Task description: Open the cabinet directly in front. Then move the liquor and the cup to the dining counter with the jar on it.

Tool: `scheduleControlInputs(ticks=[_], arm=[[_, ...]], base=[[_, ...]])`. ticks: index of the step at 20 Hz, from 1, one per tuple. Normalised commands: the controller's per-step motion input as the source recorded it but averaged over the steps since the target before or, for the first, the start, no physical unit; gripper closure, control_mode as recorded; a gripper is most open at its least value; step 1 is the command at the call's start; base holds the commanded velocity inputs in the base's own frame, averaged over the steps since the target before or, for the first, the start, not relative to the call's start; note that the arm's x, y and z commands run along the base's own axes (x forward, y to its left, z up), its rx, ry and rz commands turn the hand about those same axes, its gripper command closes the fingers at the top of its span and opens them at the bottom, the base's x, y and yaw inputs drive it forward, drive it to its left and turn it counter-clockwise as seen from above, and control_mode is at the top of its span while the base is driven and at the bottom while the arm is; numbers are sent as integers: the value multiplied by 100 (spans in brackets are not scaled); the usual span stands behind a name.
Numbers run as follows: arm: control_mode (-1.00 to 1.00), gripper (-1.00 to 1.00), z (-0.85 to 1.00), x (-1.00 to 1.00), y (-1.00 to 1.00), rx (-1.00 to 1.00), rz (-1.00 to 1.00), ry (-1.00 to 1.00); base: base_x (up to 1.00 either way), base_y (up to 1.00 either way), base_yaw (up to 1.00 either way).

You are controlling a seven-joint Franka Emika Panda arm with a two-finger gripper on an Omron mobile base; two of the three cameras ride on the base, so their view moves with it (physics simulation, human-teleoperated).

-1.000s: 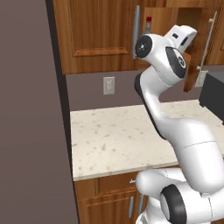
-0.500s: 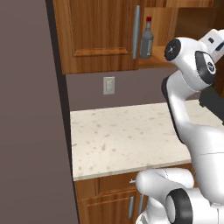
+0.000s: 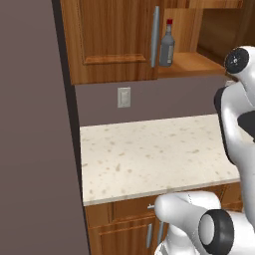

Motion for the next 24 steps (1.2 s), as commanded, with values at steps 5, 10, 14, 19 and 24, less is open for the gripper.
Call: scheduleControlInputs(ticks=[5,10,14,19,24], arm=[[-100,-100,0,-24,44,-1,2,-15],[-100,-100,3,-12,100,0,3,-21],[-100,-100,16,-5,100,15,5,-11],[-100,-100,7,-5,67,45,11,-3],[-100,-100,0,-8,7,61,13,-9]], base=[[0,0,0],[0,0,0],[0,0,0],[0,0,0],[0,0,0]])
